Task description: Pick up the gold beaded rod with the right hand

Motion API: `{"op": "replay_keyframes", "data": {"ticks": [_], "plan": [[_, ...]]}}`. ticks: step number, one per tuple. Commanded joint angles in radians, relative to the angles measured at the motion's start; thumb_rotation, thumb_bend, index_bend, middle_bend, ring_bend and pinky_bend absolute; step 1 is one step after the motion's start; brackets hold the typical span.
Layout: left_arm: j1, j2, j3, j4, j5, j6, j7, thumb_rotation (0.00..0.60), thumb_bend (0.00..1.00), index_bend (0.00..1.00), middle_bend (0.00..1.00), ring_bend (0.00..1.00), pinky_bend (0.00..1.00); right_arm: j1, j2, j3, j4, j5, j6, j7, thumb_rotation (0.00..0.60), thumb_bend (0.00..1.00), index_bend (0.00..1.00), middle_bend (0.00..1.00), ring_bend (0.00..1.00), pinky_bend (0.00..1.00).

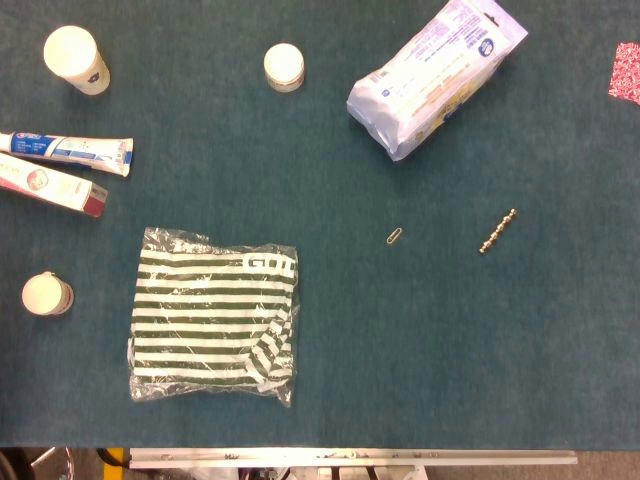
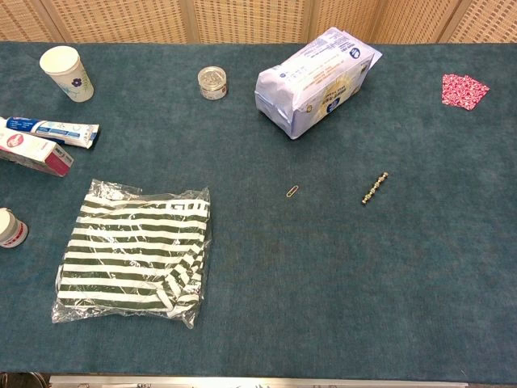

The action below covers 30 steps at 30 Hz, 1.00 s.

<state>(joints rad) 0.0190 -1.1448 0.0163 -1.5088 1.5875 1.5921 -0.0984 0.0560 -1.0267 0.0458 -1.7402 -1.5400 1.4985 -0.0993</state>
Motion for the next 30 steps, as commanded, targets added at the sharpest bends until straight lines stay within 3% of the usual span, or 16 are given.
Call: {"op": "replay_keyframes", "data": {"ticks": [1, 12, 19, 22, 30], "plan": [[-0.001, -0.001, 0.000, 0.000, -0.001, -0.002, 0.002, 0.600, 0.24, 0.08, 0.09, 0.07, 0.10, 0.003, 0.002, -0.001, -0.001, -0.003, -0.004, 0.000, 0.600, 0.34, 0.37, 0.37, 0.33, 0.35], [0.002, -0.001, -0.002, -0.004, -0.007, 0.000, 0.006, 0.600, 0.24, 0.08, 0.09, 0.07, 0.10, 0.030, 0.022, 0.010, -0.014, -0.041, -0.011, 0.010, 0.600, 0.34, 0.37, 0.38, 0.33, 0.35], [0.002, -0.001, -0.003, -0.002, -0.014, -0.005, 0.007, 0.600, 0.24, 0.08, 0.09, 0.07, 0.10, 0.077, 0.047, 0.006, -0.032, -0.068, -0.079, -0.049, 0.600, 0.34, 0.37, 0.40, 0.34, 0.36], [0.001, -0.002, -0.003, -0.003, -0.018, -0.010, 0.007, 0.600, 0.24, 0.08, 0.09, 0.07, 0.10, 0.102, 0.049, 0.009, -0.039, -0.084, -0.107, -0.077, 0.600, 0.34, 0.37, 0.43, 0.41, 0.44], [-0.001, -0.009, -0.003, 0.005, -0.028, -0.024, 0.003, 0.600, 0.24, 0.08, 0.09, 0.07, 0.10, 0.188, 0.046, 0.015, -0.056, -0.076, -0.238, -0.112, 0.600, 0.34, 0.37, 0.57, 0.59, 0.79]]}}
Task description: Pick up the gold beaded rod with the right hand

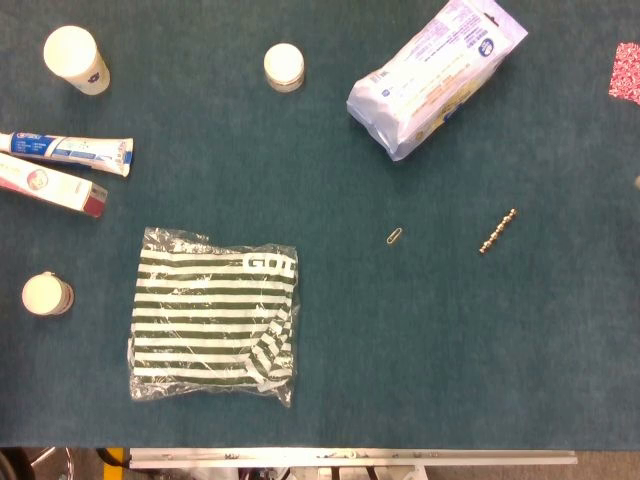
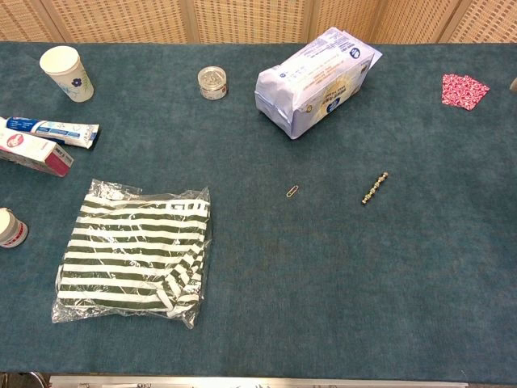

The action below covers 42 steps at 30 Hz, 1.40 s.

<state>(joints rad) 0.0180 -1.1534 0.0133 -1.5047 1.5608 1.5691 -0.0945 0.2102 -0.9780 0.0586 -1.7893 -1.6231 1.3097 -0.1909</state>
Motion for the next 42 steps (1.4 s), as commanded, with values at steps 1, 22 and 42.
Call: {"op": "replay_keyframes", "data": {"ticks": [1, 22, 42], "plan": [[0.000, -0.001, 0.000, 0.002, -0.002, -0.002, -0.001, 0.600, 0.24, 0.08, 0.09, 0.07, 0.10, 0.044, -0.004, 0.002, -0.007, 0.011, -0.067, -0.028, 0.600, 0.34, 0.37, 0.60, 0.62, 0.83], [0.008, -0.007, 0.003, -0.002, -0.004, 0.002, -0.004, 0.600, 0.24, 0.08, 0.10, 0.07, 0.10, 0.226, -0.198, 0.002, 0.133, 0.223, -0.374, -0.228, 0.600, 0.34, 0.42, 0.93, 1.00, 1.00], [0.012, -0.007, 0.000, -0.002, -0.019, -0.002, -0.009, 0.600, 0.24, 0.08, 0.10, 0.07, 0.10, 0.327, -0.412, -0.008, 0.315, 0.263, -0.430, -0.286, 0.600, 0.24, 0.48, 0.96, 1.00, 1.00]]}}
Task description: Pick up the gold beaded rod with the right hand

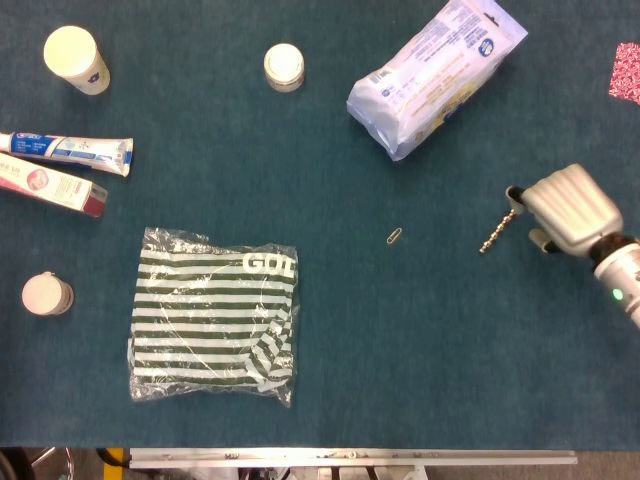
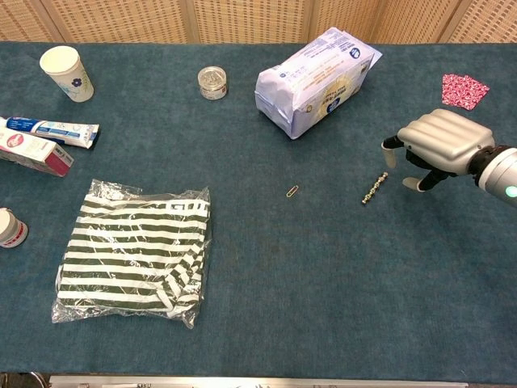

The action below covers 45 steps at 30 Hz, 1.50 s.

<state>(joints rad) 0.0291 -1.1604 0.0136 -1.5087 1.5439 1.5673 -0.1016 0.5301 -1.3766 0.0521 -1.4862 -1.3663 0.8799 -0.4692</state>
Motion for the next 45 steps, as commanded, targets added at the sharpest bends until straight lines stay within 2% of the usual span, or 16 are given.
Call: {"op": "replay_keyframes", "data": {"ticks": [1, 27, 45], "plan": [[0.001, 0.000, 0.000, 0.003, -0.002, -0.001, -0.003, 0.600, 0.24, 0.08, 0.10, 0.07, 0.10, 0.009, -0.018, -0.002, 0.017, 0.010, -0.001, -0.009, 0.600, 0.24, 0.49, 0.96, 1.00, 1.00], [0.003, -0.005, -0.004, 0.019, -0.011, -0.008, -0.017, 0.600, 0.24, 0.08, 0.10, 0.07, 0.10, 0.047, -0.137, -0.009, 0.150, 0.096, -0.007, -0.030, 0.600, 0.26, 0.50, 0.96, 1.00, 1.00], [0.004, -0.010, -0.005, 0.033, -0.017, -0.012, -0.030, 0.600, 0.24, 0.08, 0.10, 0.07, 0.10, 0.058, -0.142, -0.047, 0.094, 0.049, -0.002, 0.005, 0.600, 0.26, 0.50, 0.96, 1.00, 1.00]]}}
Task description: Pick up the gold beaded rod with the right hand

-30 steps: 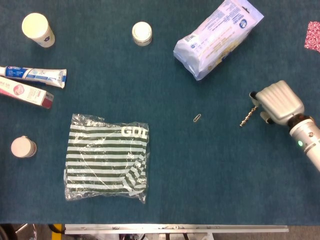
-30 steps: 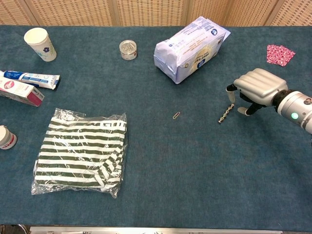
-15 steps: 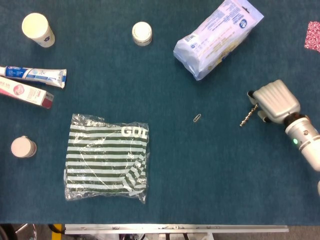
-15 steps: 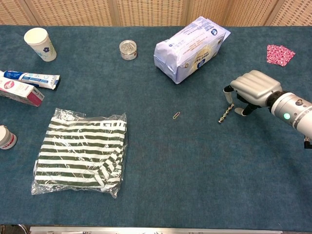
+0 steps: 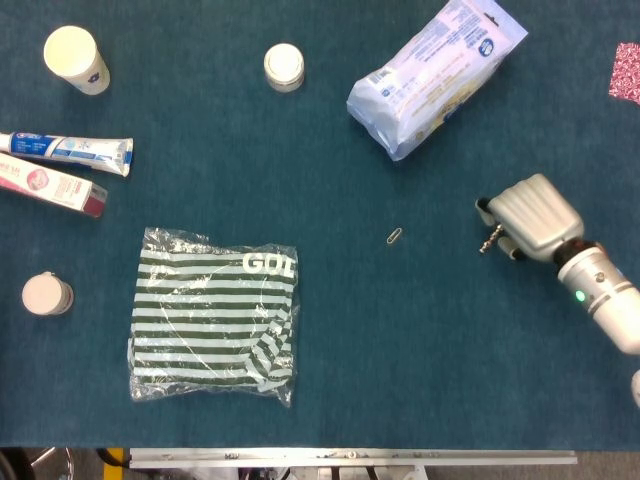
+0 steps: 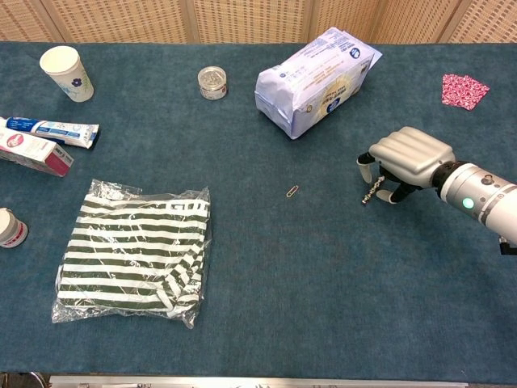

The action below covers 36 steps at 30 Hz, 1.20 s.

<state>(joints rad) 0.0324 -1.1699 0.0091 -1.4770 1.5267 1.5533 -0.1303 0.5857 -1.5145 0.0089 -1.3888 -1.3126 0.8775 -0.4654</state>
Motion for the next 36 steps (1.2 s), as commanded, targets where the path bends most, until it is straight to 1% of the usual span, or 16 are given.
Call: {"op": "replay_keyframes", "data": {"ticks": [1, 9, 16, 26, 31, 36], "plan": [[0.002, 0.000, 0.000, 0.002, 0.000, 0.003, -0.003, 0.600, 0.24, 0.08, 0.10, 0.07, 0.10, 0.003, -0.005, -0.005, -0.005, -0.007, 0.000, 0.001, 0.600, 0.26, 0.50, 0.96, 1.00, 1.00], [0.007, -0.001, -0.001, 0.011, -0.004, 0.006, -0.015, 0.600, 0.24, 0.08, 0.10, 0.07, 0.10, 0.011, -0.018, -0.010, -0.010, -0.006, -0.004, -0.010, 0.600, 0.26, 0.50, 0.96, 1.00, 1.00], [0.008, -0.001, -0.002, 0.013, -0.005, 0.007, -0.018, 0.600, 0.24, 0.08, 0.10, 0.07, 0.10, 0.009, -0.005, -0.017, -0.030, -0.014, 0.001, 0.010, 0.600, 0.26, 0.51, 0.96, 1.00, 1.00], [0.009, -0.002, -0.003, 0.014, -0.005, 0.008, -0.016, 0.600, 0.24, 0.08, 0.10, 0.07, 0.10, 0.017, -0.013, -0.019, -0.022, -0.003, -0.013, 0.001, 0.600, 0.26, 0.51, 0.96, 1.00, 1.00], [0.010, -0.002, -0.003, 0.015, -0.008, 0.007, -0.016, 0.600, 0.24, 0.08, 0.10, 0.07, 0.10, 0.022, -0.019, -0.018, -0.017, 0.007, -0.019, -0.007, 0.600, 0.29, 0.52, 0.96, 1.00, 1.00], [0.011, -0.002, -0.004, 0.015, -0.008, 0.009, -0.018, 0.600, 0.24, 0.08, 0.10, 0.07, 0.10, 0.025, -0.023, -0.017, -0.015, 0.013, -0.019, -0.010, 0.600, 0.30, 0.54, 0.96, 1.00, 1.00]]}}
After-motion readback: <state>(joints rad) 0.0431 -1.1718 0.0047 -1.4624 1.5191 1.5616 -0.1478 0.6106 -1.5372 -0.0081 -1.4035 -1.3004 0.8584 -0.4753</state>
